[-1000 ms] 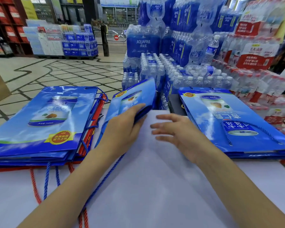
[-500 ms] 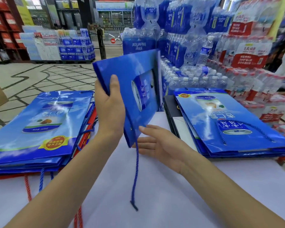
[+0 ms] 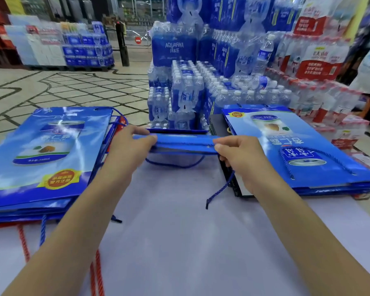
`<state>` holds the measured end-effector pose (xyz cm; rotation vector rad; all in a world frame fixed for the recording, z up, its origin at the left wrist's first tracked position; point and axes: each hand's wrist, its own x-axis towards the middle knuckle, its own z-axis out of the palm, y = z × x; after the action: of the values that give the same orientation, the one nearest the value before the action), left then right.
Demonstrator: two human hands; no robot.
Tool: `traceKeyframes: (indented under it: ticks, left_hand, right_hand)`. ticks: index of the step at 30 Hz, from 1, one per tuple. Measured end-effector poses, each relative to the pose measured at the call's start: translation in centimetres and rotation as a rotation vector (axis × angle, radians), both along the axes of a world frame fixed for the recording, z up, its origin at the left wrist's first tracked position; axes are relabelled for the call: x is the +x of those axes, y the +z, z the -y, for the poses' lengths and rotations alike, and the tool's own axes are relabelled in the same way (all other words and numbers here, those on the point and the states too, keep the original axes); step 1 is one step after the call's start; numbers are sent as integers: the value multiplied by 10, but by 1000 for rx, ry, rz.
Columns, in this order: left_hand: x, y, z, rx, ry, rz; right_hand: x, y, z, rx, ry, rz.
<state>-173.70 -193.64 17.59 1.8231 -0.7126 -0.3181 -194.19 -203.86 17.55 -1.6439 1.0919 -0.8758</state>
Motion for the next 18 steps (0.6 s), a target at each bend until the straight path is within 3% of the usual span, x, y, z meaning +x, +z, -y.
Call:
traceKeyframes:
  ticks: [2,4,6,9,14,18]
  left_hand:
    - [-5,-12,0,393,-7,448]
    - [-15,-20,1,537,-114,643]
    - [-23,-28,5,443,-338,605]
    - [-31,-35,9,355,-577,726]
    - [-21,-36,6,380,-534,824]
    - [-15,-27,3,422,-577,652]
  right_hand:
    - [-1,-5,2,-57,10,-144]
    - [0,-9,2,-131,34,-284]
    - [0,-11,3,-194,85,-386]
    - [-2,-12,1,-249,146,-491]
    - [0,-12,-5,-399,229,-677]
    - [-3,-8,-3,-453,240,-724]
